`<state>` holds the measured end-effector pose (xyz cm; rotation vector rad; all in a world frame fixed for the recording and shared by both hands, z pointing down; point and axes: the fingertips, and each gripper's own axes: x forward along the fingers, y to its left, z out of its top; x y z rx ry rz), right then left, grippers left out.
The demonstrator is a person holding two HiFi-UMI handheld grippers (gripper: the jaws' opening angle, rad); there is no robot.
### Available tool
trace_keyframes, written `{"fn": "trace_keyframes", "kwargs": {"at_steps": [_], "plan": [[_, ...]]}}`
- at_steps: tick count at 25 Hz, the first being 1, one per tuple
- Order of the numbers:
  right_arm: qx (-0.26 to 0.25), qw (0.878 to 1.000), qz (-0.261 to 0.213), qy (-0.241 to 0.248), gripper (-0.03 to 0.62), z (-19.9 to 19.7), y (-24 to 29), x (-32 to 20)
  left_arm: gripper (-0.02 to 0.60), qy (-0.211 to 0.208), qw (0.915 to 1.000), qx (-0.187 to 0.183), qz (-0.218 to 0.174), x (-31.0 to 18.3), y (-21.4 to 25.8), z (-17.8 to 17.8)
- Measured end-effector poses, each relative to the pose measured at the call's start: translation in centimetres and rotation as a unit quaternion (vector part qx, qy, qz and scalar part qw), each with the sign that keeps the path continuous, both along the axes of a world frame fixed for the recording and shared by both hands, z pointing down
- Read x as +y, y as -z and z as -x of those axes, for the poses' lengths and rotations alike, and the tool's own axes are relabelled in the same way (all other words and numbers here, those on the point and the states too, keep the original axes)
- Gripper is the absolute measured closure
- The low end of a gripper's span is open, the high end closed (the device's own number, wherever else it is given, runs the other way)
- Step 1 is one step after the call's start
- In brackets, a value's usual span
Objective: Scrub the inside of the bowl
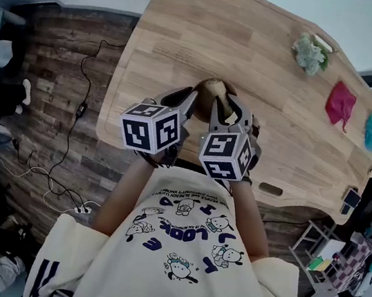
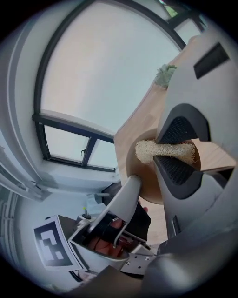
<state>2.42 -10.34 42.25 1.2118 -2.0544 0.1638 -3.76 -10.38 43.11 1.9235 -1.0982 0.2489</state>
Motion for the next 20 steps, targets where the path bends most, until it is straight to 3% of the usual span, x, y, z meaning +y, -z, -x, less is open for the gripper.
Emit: {"fn": "trace_keyframes", "kwargs": {"at_steps": [7, 12, 15, 20], "plan": [[0.093, 0.993, -0.063, 0.046, 0.516, 0.5, 0.9, 0.2, 0.520, -0.007, 0.9993, -0.034, 0.015, 0.4, -0.9, -0.3], [0.121, 0.985, -0.088, 0.082, 0.516, 1.3, 1.6, 0.3, 0.530, -0.005, 0.9989, -0.042, 0.019, 0.1, -1.1, 0.3], [0.122, 0.986, -0.079, 0.077, 0.516, 1.2, 1.3, 0.2, 0.532, -0.003, 0.9992, -0.037, 0.017, -0.1, -1.0, 0.3], [0.108, 0.992, -0.020, 0.058, 0.516, 0.7, -0.1, 0.4, 0.529, -0.008, 0.9994, -0.033, 0.001, -0.2, -0.5, 0.0]]}}
